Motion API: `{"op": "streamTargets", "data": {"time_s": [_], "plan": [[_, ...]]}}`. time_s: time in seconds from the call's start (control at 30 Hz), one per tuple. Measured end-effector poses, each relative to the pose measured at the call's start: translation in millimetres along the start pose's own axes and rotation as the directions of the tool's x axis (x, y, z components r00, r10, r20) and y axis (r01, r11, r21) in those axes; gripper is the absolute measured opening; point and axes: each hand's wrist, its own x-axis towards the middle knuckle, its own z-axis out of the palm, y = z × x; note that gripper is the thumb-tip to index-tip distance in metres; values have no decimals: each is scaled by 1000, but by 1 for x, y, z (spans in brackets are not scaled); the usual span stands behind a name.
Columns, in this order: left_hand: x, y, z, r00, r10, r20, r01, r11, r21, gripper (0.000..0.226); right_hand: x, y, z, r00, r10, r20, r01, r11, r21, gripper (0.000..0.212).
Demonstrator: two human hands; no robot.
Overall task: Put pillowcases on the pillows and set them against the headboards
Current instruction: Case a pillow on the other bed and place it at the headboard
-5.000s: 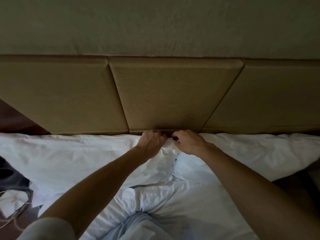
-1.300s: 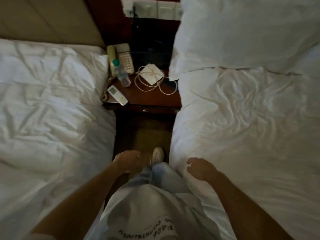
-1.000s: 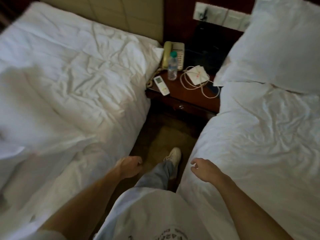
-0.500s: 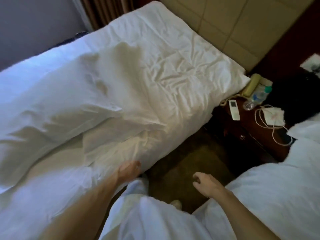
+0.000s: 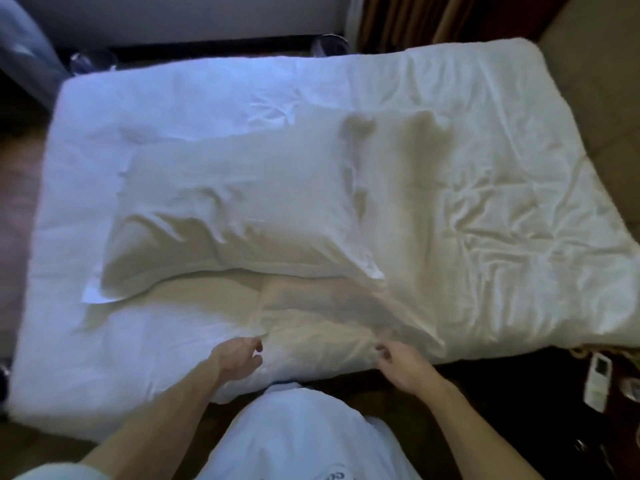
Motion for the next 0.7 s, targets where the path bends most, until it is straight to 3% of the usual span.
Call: {"op": "streamTargets", "data": {"time_s": [0.2,0.37,0.5,0.7], "plan": [[6,-11,-23,995,-65,-73,57,992,-110,39,39,-57,-61,971,-196,-133,164,962,-220,45],[13,1,-45,982,-124,-143,91,971,-221,41,59,-91,-105,824,-415,-385,286,892,-351,40],[15,24,-56,953,-227,-202,146,925,-351,42,79,-109,-129,809,-517,-279,355,809,-468,44],[17,67,-53,934,-306,-186,191,865,-464,42,103,-138,-150,902,-400,-163,271,817,-509,46]]}}
